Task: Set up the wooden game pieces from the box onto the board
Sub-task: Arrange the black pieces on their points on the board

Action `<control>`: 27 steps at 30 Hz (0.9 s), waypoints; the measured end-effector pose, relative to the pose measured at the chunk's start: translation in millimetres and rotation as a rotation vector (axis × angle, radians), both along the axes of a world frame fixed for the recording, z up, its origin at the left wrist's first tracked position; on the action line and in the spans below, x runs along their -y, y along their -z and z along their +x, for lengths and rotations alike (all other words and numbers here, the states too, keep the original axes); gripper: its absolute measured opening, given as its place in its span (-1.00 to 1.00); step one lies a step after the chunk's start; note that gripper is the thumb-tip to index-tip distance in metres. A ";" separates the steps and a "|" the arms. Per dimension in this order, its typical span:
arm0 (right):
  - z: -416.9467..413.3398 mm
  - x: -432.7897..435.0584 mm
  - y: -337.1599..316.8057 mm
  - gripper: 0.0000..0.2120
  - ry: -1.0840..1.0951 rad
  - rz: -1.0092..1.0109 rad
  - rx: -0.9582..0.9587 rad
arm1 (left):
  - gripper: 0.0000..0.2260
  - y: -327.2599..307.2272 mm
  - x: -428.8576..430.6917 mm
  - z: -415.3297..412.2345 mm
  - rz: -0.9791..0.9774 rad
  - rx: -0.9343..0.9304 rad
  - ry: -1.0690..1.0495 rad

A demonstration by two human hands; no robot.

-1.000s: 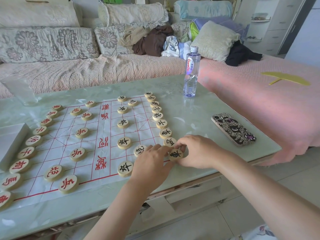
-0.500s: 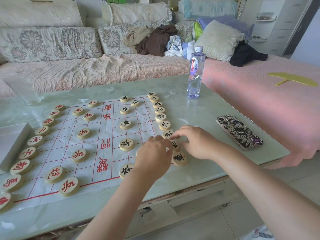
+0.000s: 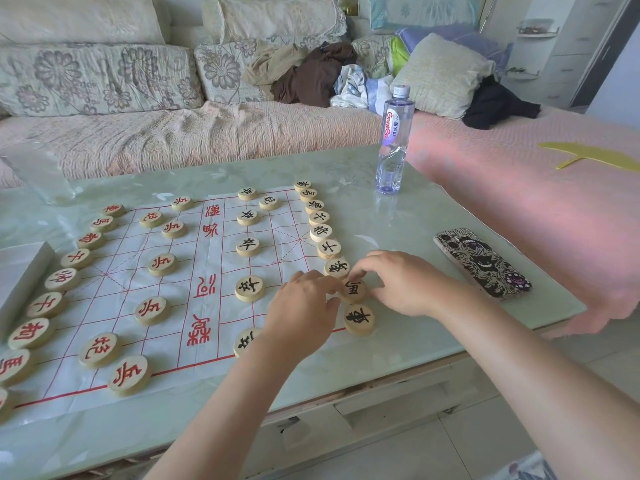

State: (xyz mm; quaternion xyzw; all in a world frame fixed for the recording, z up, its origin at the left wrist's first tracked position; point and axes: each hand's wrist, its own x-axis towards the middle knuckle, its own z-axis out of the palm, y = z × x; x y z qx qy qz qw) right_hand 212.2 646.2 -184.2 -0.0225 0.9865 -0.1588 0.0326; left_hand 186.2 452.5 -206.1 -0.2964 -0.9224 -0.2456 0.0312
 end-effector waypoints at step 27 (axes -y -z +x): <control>-10.4 -4.5 -1.6 -0.73 0.123 -0.123 -0.051 | -0.69 -4.7 3.5 -19.8 0.097 0.043 -0.163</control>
